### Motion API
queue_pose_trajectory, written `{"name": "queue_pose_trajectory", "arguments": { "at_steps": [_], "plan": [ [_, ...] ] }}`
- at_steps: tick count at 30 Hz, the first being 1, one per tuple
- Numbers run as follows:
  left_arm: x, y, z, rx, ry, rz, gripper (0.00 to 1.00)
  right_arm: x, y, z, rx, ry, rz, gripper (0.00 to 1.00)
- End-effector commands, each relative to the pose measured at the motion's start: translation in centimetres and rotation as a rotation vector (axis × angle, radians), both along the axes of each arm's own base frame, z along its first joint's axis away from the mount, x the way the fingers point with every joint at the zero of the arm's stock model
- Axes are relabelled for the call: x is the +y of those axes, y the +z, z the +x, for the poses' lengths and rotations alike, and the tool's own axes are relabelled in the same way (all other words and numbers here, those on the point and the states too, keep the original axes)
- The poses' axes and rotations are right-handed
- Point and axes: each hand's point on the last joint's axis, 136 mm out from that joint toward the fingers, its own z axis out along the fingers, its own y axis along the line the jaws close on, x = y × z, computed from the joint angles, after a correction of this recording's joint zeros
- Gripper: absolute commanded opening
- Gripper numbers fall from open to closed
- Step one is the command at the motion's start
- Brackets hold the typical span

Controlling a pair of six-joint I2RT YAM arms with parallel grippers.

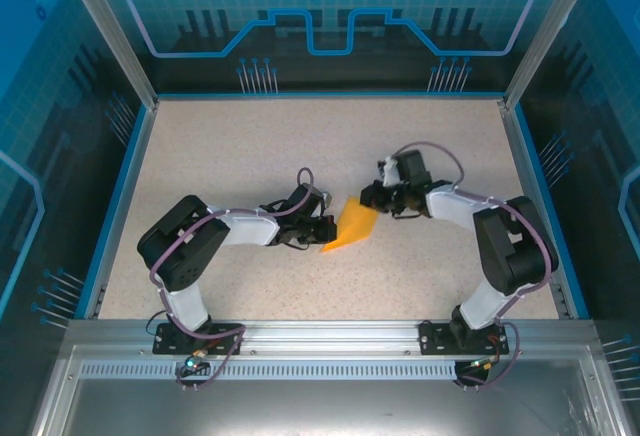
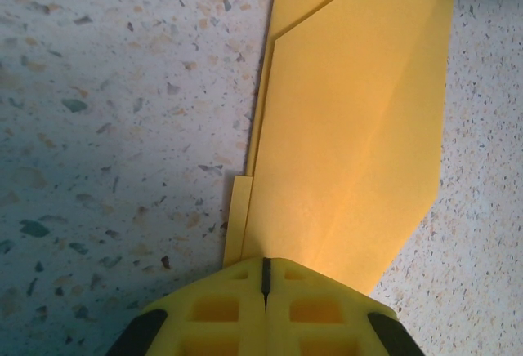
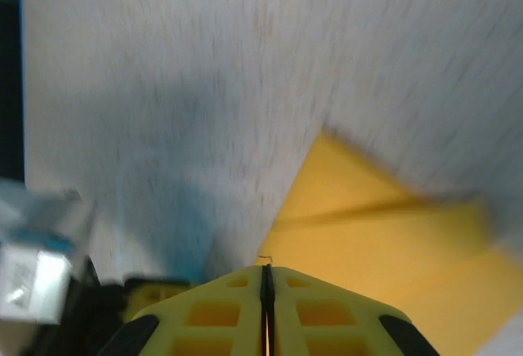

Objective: Fold a paper plane with a square sheet of paper (pick it up from the middle)
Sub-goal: Fourth fold the wing at the center of the table.

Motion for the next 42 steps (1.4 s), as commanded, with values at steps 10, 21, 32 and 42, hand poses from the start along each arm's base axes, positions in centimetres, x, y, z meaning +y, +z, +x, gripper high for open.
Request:
{"name": "queue_pose_trajectory", "arguments": {
  "at_steps": [10, 21, 32, 42],
  "plan": [
    [5.9, -5.4, -5.3, 0.216, 0.013, 0.271, 0.00, 2.7, -5.2, -3.7, 0.158, 0.007, 0.014, 0.09],
    [4.4, -3.9, -4.3, 0.192, -0.015, 0.229, 0.00, 4.0, -0.9, -2.7, 0.049, 0.048, 0.146, 0.09],
    [4.3, -3.7, -4.2, 0.194, -0.007, 0.225, 0.00, 4.0, -4.9, -2.3, 0.129, 0.025, 0.066, 0.09],
    [0.1, 3.4, -2.3, 0.120, -0.080, 0.032, 0.19, 2.2, -8.3, -4.1, 0.215, 0.017, -0.048, 0.08]
  ]
}}
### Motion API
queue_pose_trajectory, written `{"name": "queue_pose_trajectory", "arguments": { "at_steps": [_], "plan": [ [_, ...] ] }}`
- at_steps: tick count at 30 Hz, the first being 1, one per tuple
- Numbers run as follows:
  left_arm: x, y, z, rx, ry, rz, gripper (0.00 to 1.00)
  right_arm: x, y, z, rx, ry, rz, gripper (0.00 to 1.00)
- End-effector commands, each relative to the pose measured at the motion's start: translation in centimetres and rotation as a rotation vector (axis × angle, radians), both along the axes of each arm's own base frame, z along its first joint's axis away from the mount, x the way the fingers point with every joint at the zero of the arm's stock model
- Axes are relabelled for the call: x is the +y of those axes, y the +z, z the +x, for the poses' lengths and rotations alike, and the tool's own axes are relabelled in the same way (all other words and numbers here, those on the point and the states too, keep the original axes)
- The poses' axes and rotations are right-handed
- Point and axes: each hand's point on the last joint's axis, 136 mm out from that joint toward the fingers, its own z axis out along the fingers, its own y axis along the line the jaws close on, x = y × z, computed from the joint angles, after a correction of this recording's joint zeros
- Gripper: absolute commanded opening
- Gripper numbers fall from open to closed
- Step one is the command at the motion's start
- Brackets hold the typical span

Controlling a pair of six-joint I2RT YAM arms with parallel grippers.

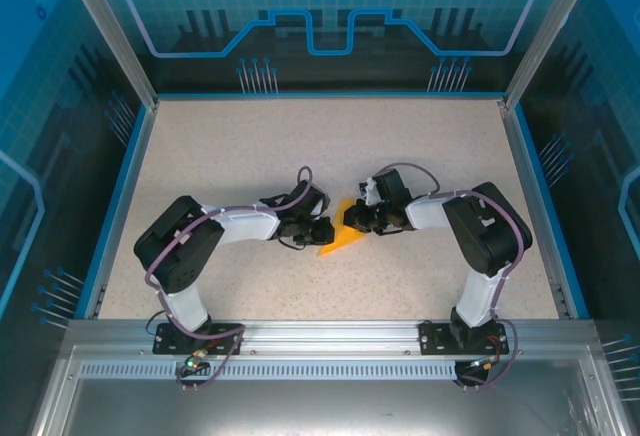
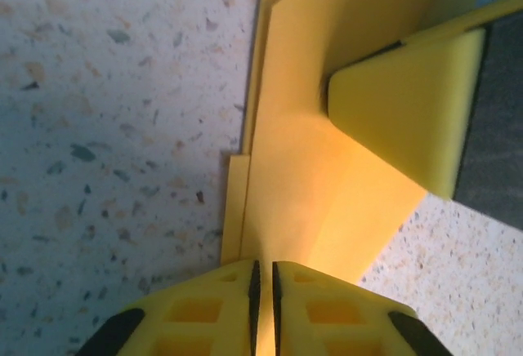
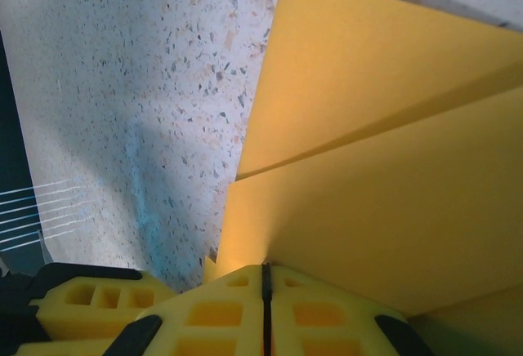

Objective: Fold a paper plane with a square sheet of paper (pick it up from the middle)
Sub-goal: Fourth fold the wing at the center of the table.

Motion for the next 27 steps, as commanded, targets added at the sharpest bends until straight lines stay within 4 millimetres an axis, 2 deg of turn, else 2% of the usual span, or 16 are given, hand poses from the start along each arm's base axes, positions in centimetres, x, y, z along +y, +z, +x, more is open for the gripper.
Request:
{"name": "queue_pose_trajectory", "arguments": {
  "at_steps": [1, 4, 7, 12, 19, 27],
  "plan": [
    [-1.0, 3.2, -0.8, 0.036, -0.038, -0.058, 0.21, -1.6, -3.7, -2.0, 0.095, -0.003, -0.114, 0.08],
    [-1.6, 3.9, -0.7, 0.055, -0.022, -0.100, 0.25, -1.7, -4.0, -2.0, 0.099, -0.008, -0.117, 0.08],
    [-1.7, 3.3, -0.7, 0.072, 0.000, -0.117, 0.25, -1.8, -4.3, -2.1, 0.108, -0.010, -0.123, 0.08],
    [-1.8, 2.8, -0.5, 0.079, 0.050, -0.157, 0.17, -2.0, -4.4, -2.2, 0.114, -0.010, -0.136, 0.08],
    [-1.2, 0.7, -1.2, 0.143, 0.076, -0.110, 0.17, -2.1, -4.7, -2.3, 0.123, -0.017, -0.142, 0.08],
    [-0.7, -0.8, -1.6, 0.182, 0.093, -0.084, 0.17, -2.1, -4.8, -2.4, 0.130, -0.015, -0.144, 0.08]
  ]
}}
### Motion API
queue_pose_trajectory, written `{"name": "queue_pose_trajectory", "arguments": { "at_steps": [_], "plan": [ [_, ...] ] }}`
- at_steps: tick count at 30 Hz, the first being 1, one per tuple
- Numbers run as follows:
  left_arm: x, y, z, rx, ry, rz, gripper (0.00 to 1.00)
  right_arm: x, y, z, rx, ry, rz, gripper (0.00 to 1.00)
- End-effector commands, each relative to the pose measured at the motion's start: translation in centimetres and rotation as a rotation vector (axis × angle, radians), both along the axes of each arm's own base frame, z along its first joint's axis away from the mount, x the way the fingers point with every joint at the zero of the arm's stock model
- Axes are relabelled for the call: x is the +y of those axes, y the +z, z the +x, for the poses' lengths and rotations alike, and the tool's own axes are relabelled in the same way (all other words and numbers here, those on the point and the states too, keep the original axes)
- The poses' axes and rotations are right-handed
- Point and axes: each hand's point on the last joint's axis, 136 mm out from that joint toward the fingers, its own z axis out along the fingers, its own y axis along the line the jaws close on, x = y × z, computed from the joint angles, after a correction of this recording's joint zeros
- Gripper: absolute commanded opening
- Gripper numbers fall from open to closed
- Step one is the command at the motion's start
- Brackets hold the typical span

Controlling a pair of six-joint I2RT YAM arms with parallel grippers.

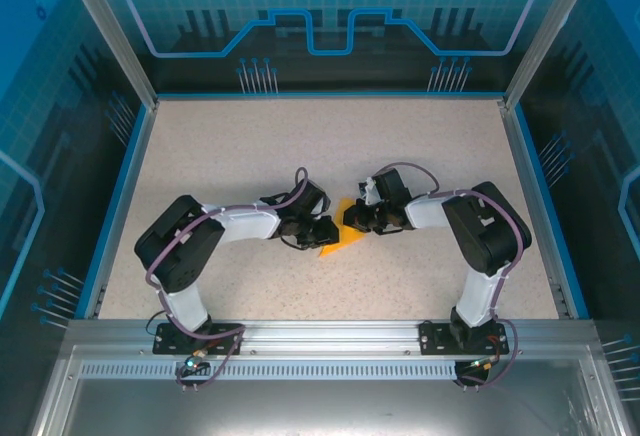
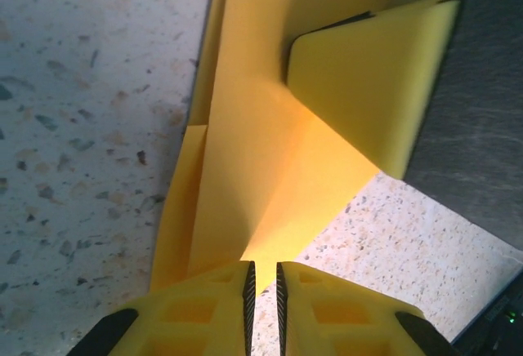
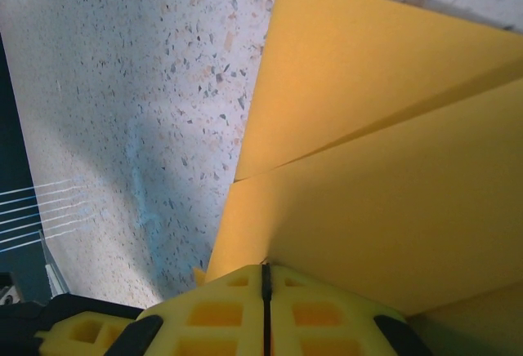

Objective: Fold a paper plane with a square sheet of paper (pick it up from the middle)
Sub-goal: Fourth fold the wing at the center of the table.

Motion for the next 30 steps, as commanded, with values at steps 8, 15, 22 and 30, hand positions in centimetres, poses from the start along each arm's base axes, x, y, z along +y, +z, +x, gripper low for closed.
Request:
{"name": "queue_pose_trajectory", "arguments": {
  "at_steps": [8, 15, 22, 30],
  "plan": [
    [2.1, -2.4, -1.0, 0.059, 0.038, 0.076, 0.17, -2.3, -5.0, -2.5, 0.130, -0.016, -0.155, 0.08],
    [3.1, -3.7, -1.7, 0.080, 0.056, 0.116, 0.17, -2.5, -5.3, -2.7, 0.140, -0.017, -0.163, 0.08],
    [1.8, -0.3, -1.4, 0.028, 0.010, 0.014, 0.17, -2.6, -5.3, -2.8, 0.143, -0.017, -0.166, 0.08],
    [2.1, -0.3, -2.4, 0.041, -0.008, 0.008, 0.18, -2.6, -5.5, -2.8, 0.148, -0.017, -0.168, 0.08]
  ]
}}
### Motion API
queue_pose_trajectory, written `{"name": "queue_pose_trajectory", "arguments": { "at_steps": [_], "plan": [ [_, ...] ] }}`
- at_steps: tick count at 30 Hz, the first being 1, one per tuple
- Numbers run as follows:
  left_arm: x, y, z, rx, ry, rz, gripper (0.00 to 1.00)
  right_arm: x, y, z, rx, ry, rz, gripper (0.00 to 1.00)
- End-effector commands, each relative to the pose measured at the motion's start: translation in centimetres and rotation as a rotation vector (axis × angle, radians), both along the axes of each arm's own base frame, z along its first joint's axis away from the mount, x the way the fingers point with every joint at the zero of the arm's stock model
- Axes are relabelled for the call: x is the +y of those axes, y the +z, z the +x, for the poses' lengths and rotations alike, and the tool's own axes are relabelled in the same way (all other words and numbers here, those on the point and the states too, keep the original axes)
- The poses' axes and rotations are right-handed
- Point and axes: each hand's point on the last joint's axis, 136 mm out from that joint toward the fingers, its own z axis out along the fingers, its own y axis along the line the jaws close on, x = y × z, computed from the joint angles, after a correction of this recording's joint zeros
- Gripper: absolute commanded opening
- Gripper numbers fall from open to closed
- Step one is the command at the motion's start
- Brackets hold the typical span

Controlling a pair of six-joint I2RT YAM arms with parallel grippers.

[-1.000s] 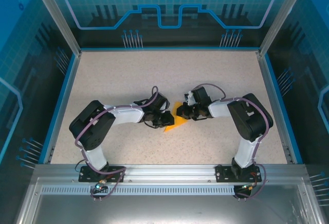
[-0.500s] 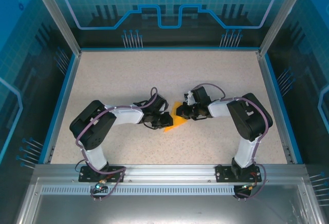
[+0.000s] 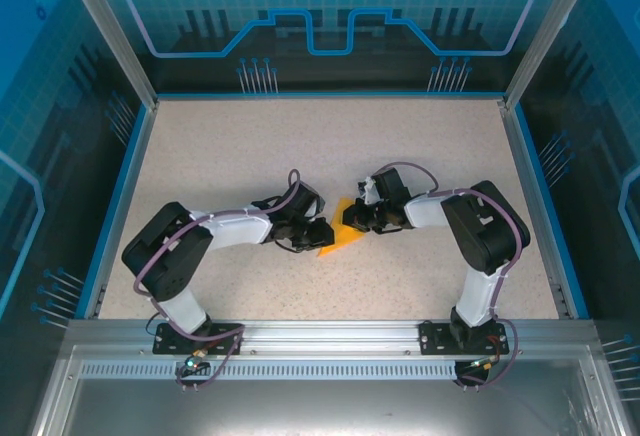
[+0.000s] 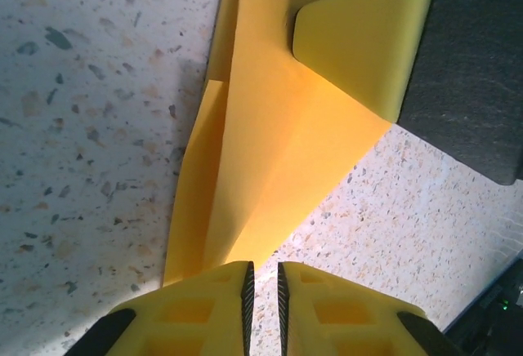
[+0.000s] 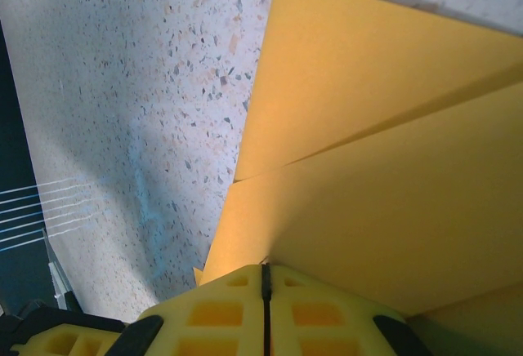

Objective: Fold a paper plane with a square sheet of paper (pick it up from the middle)
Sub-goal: Fourth fold the wing at the center of the table.

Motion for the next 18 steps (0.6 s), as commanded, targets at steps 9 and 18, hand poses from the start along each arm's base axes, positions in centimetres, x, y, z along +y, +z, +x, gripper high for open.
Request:
{"name": "queue_pose_trajectory", "arguments": {
  "at_steps": [9, 18],
  "plan": [
    [1.8, -2.7, -1.8, 0.091, -0.004, 0.075, 0.18, -2.8, -5.5, -2.9, 0.147, -0.020, -0.177, 0.08],
    [3.0, -4.1, -2.2, 0.109, 0.023, 0.138, 0.18, -2.9, -5.9, -3.2, 0.156, -0.016, -0.185, 0.08]
  ]
}}
